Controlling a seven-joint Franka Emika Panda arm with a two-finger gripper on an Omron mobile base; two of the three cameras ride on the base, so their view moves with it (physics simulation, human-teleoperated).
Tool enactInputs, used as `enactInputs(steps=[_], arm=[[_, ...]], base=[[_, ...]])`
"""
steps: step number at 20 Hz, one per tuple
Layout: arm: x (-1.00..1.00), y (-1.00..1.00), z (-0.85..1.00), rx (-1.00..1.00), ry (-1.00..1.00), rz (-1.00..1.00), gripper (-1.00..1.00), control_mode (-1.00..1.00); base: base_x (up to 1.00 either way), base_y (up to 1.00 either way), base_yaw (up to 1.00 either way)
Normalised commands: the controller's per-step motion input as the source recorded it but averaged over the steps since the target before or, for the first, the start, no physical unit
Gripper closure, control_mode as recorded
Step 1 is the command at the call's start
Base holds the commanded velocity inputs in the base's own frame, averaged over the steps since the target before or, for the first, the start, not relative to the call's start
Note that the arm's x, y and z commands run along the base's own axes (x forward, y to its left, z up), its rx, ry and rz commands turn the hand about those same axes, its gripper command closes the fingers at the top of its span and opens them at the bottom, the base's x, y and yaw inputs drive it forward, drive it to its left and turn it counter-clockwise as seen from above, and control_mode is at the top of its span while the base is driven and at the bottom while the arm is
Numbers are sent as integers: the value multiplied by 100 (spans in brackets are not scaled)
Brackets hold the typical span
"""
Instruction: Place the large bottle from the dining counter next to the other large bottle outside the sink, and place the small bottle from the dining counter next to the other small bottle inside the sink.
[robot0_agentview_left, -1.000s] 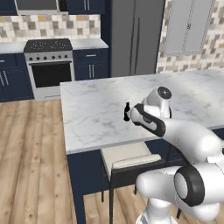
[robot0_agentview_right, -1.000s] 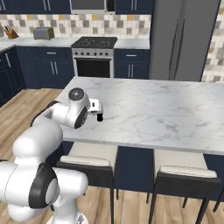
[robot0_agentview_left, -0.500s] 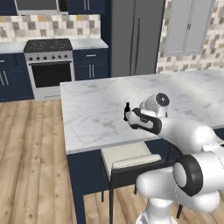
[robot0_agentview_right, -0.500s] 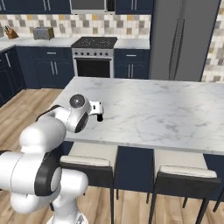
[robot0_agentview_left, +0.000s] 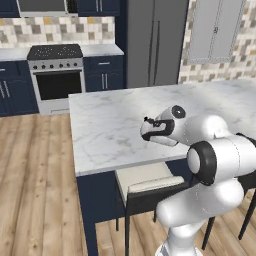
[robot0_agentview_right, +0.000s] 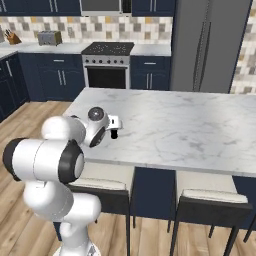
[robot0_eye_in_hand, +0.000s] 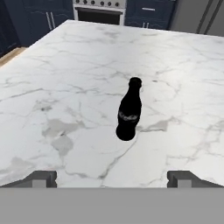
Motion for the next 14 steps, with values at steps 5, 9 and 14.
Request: enactInputs(steps=[5, 9, 14], arm=[[40, -12, -10, 0, 8, 2, -100, -100], [45, -4, 0, 0, 5, 1, -100, -100], [40, 0, 0, 2, 1, 2, -100, -100]], base=[[0, 0, 0], [0, 0, 0], [0, 0, 0]])
